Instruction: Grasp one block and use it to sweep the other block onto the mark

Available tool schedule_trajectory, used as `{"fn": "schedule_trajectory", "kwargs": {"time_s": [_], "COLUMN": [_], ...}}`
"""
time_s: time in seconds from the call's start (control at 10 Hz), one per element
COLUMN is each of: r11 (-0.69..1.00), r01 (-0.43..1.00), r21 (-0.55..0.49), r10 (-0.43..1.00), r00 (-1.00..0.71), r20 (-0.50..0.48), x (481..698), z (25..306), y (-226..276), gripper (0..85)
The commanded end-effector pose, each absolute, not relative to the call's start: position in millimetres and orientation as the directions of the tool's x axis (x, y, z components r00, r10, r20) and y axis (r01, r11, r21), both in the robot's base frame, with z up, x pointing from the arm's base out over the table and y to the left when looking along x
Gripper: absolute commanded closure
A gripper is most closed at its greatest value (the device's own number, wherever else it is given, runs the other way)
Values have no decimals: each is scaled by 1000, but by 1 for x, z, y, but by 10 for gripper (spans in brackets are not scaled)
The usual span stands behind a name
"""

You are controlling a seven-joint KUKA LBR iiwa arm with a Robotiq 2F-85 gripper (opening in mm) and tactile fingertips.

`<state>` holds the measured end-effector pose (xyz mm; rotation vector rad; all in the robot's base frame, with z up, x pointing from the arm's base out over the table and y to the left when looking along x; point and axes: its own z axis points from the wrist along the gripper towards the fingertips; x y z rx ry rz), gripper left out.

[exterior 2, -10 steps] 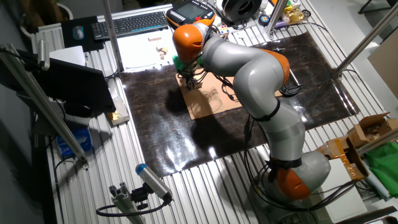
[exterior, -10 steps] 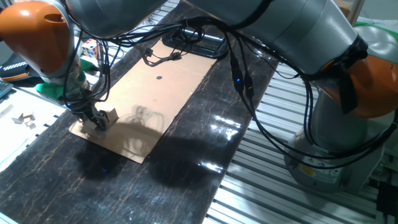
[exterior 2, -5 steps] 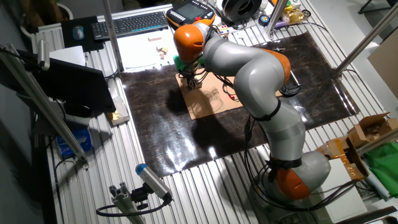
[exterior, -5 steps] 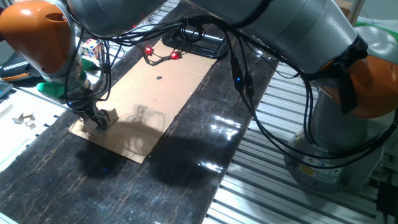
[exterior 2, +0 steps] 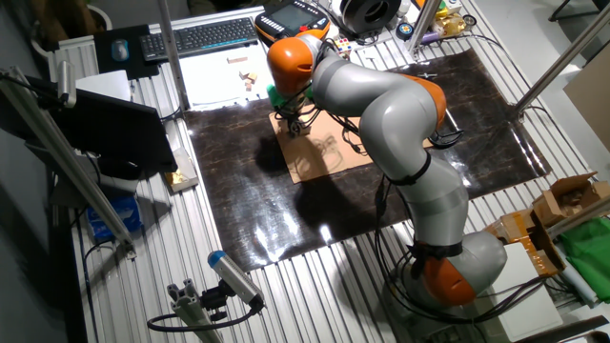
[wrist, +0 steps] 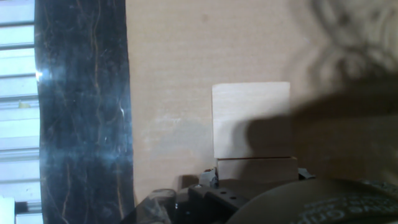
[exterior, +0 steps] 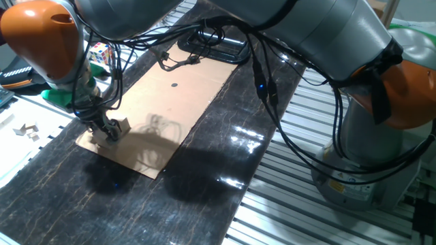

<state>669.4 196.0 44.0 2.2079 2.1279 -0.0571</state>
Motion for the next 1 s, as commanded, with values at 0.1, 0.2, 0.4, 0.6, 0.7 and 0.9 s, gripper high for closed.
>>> {"fn": "schedule_trajectory", "kwargs": {"time_s": [0.1,0.2,0.4,0.6,0.7,0.9], "r11": [-36,-36,-36,-34,-32,-31], "r01": [999,999,999,999,999,999], "r21": [28,28,28,30,30,33], "r10": [996,996,996,996,996,996], "r00": [38,38,38,36,35,33], "r20": [-79,-82,-83,-85,-85,-86], "x": [669,669,669,669,670,669], "z": [44,44,44,43,43,43], "y": [195,194,193,191,190,188], "gripper": [843,843,843,843,843,843]}}
